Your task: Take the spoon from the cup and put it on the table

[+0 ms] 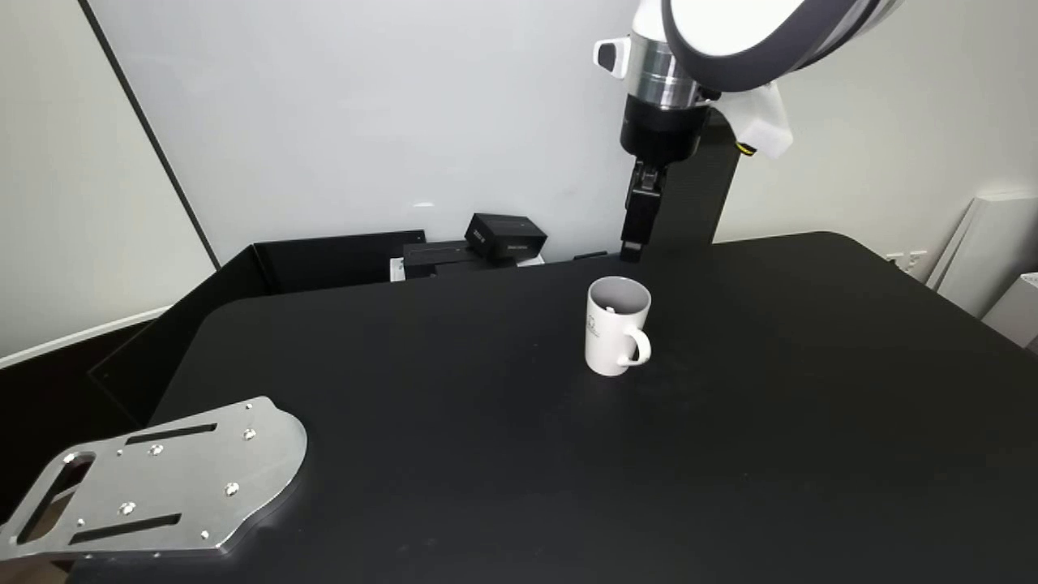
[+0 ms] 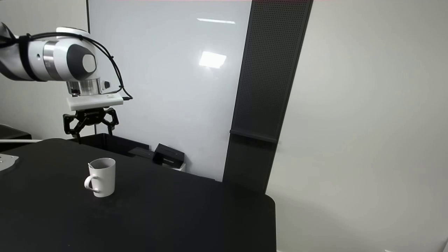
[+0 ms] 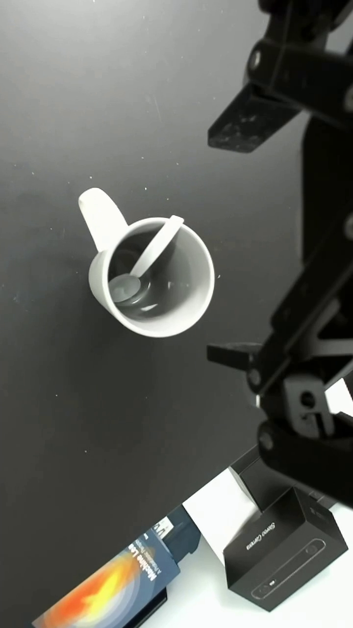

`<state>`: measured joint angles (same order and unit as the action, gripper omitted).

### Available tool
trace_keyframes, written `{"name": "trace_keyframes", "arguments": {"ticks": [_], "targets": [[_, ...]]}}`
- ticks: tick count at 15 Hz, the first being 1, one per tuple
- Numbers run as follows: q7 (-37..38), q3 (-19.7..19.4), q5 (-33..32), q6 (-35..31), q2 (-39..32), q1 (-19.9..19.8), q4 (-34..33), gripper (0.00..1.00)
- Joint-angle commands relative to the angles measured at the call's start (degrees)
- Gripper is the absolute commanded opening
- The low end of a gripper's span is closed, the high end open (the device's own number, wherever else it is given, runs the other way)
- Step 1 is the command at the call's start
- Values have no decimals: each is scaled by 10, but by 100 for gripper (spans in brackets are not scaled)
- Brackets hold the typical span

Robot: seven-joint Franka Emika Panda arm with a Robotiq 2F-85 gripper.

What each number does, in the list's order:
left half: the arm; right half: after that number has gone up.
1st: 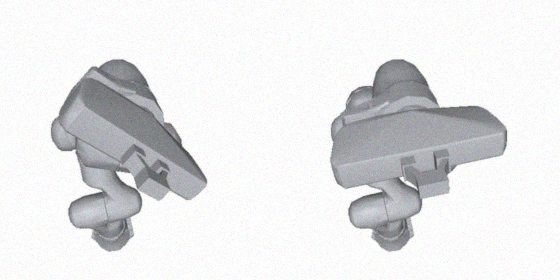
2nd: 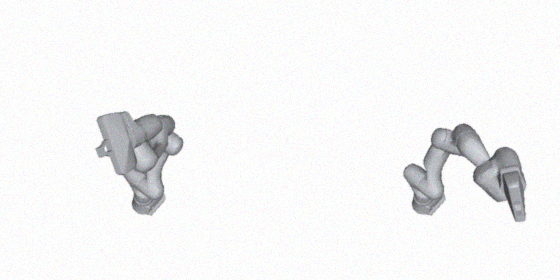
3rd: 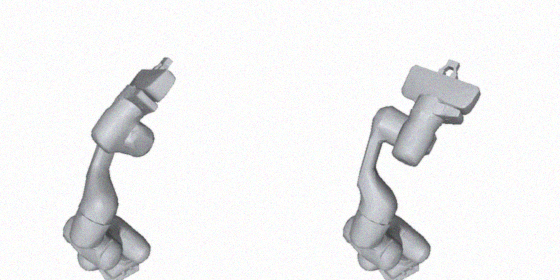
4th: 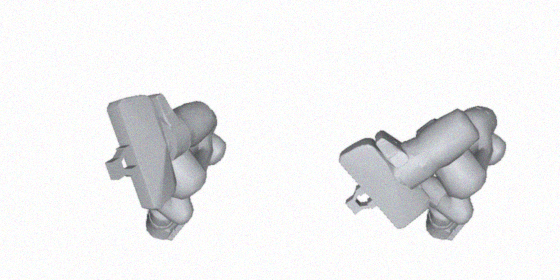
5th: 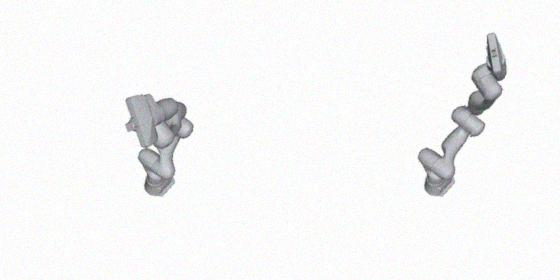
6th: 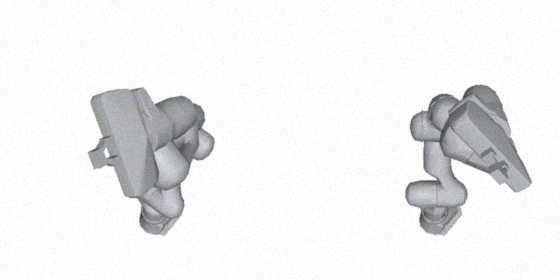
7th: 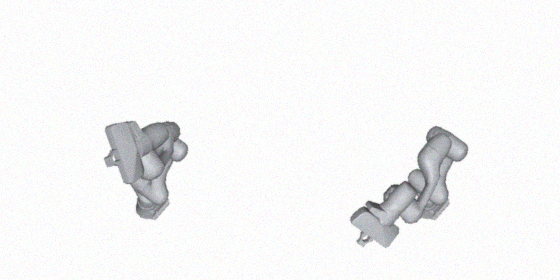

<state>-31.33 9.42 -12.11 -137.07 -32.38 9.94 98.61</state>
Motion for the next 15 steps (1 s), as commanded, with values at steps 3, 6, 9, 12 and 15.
{"name": "trace_keyframes", "arguments": {"ticks": [3,6,9,12,15], "targets": [[43,-8,-41,18,-28,22,-33,100],[46,-7,-52,17,-32,29,-26,100],[44,-4,-56,15,-35,31,-21,100],[41,-3,-55,5,-41,28,-15,100],[42,-4,-58,0,-48,28,-12,100]]}}
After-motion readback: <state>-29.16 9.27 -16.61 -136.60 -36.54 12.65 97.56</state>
